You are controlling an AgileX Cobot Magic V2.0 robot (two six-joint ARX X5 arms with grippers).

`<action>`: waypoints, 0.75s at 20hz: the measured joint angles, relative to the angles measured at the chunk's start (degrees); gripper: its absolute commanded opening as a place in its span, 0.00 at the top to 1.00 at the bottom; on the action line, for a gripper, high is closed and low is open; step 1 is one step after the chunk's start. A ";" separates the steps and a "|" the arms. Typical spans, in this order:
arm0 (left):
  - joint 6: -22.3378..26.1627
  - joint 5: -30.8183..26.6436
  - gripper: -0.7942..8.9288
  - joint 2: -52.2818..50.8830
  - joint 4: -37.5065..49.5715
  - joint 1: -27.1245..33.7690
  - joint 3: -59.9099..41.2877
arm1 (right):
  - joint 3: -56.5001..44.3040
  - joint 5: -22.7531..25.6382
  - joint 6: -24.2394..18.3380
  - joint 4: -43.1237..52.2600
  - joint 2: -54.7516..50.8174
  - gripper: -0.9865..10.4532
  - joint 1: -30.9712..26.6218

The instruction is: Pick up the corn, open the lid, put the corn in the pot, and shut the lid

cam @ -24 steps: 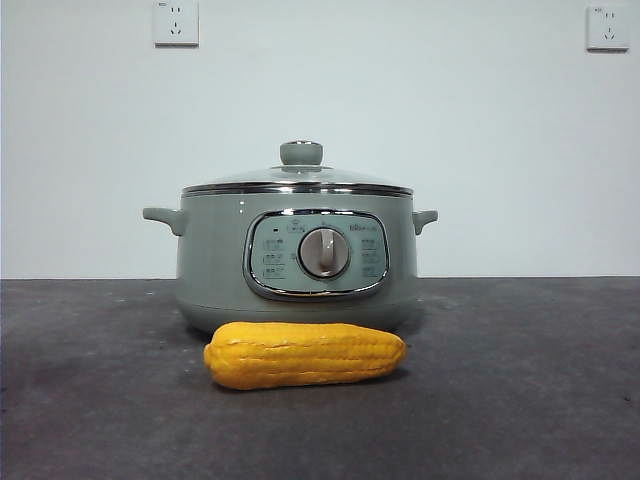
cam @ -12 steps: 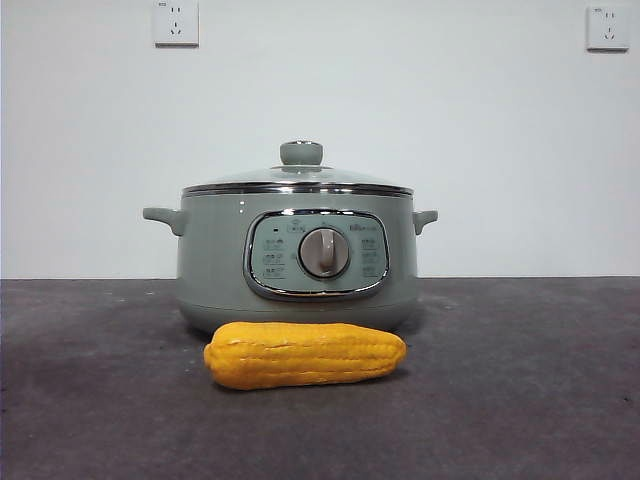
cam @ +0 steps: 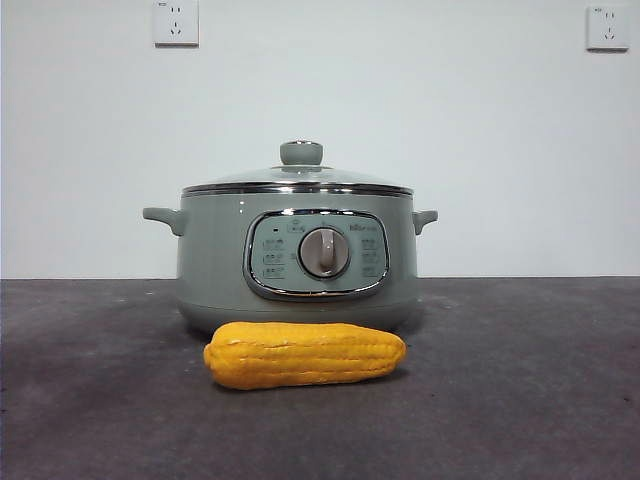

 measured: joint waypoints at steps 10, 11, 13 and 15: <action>-0.07 2.78 0.27 4.00 0.04 -2.19 2.80 | 0.09 11.74 -6.56 7.98 16.37 0.42 23.67; -0.07 2.78 0.27 4.15 0.04 -2.23 2.80 | 0.09 15.50 -7.91 8.74 19.26 0.42 27.06; -0.07 2.78 0.27 4.55 0.04 -2.23 2.80 | 0.09 21.90 -10.05 11.50 24.85 0.42 32.24; -0.04 2.78 0.27 4.90 0.04 -2.23 2.80 | 0.09 25.42 -11.98 15.67 29.83 0.42 34.95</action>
